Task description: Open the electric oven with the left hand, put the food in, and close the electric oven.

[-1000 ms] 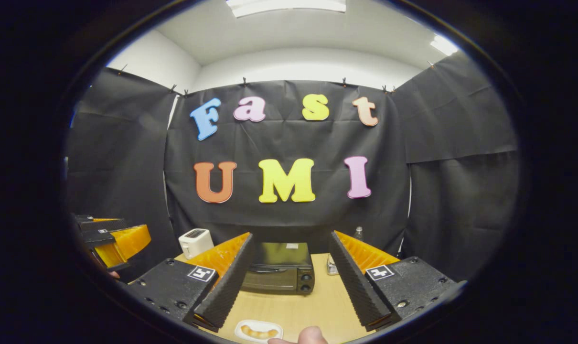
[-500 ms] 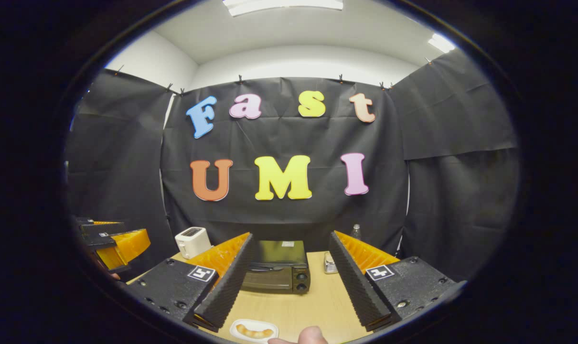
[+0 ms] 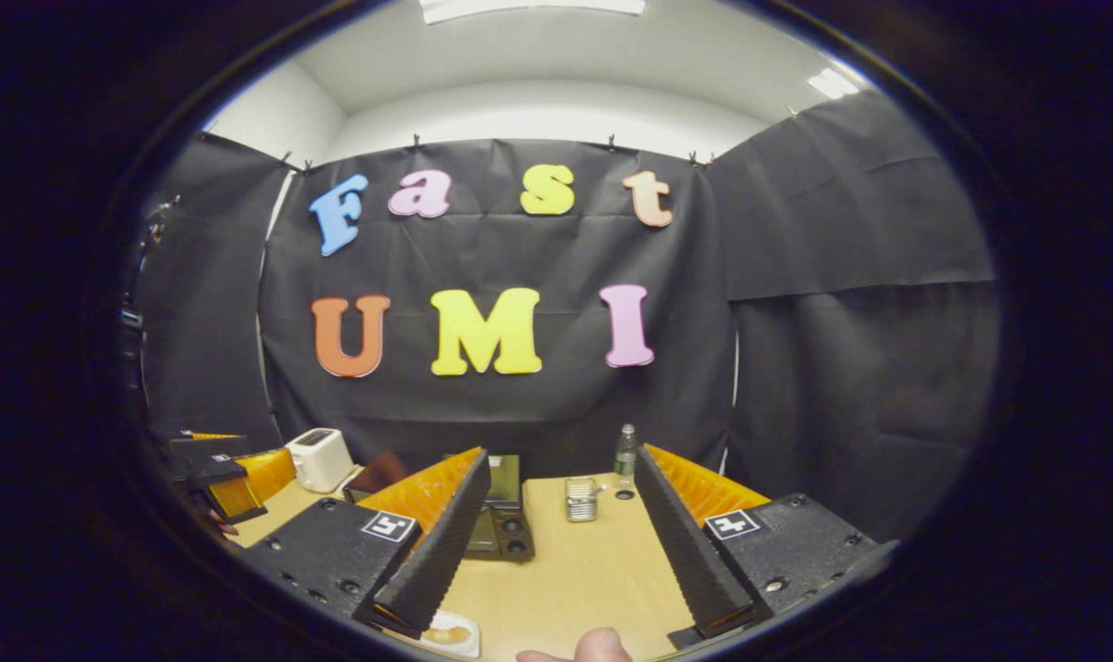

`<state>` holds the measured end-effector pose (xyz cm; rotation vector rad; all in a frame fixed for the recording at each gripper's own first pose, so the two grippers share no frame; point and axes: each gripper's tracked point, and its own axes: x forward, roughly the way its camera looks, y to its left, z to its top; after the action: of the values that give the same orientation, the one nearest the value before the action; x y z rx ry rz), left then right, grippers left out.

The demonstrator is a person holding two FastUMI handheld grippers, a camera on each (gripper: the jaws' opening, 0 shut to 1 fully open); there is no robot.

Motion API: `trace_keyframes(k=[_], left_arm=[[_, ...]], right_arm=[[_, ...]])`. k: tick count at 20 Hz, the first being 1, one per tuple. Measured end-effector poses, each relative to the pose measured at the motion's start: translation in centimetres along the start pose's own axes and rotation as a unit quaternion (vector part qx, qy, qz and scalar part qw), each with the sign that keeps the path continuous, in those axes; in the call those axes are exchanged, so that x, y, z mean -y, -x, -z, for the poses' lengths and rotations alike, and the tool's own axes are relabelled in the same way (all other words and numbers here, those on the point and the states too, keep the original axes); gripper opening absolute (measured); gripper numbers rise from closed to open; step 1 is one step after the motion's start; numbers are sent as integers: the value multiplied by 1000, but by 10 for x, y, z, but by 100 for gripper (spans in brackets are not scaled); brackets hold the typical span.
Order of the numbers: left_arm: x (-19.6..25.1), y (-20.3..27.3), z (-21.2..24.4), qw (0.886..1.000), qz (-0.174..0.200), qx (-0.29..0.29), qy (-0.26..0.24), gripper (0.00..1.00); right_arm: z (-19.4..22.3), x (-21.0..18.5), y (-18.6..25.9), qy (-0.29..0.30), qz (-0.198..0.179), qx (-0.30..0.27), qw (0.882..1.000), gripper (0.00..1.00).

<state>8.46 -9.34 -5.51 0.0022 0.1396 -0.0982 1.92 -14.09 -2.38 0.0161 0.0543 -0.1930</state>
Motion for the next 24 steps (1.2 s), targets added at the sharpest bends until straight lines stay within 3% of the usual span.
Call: trace_keyframes(k=[4, 6, 10, 16, 24], left_arm=[[17, -48, 6, 1000, 6, -3, -2, 94], [19, -75, 12, 1000, 3, -5, -9, 94], [16, -124, 42, 1000, -7, -27, -13, 94], [6, -183, 91, 997, -26, -69, -8, 94], [3, -212, 127, 994, -26, -107, -20, 94]], right_arm=[[12, 46, -8, -4, 47, -16, 999, 100], [19, 64, -12, -3, 66, -27, 997, 96], [31, 85, -21, 7, 85, -49, 995, 100], [43, 95, -40, 27, 92, -75, 993, 99], [56, 82, -61, 32, 76, -97, 992, 98]])
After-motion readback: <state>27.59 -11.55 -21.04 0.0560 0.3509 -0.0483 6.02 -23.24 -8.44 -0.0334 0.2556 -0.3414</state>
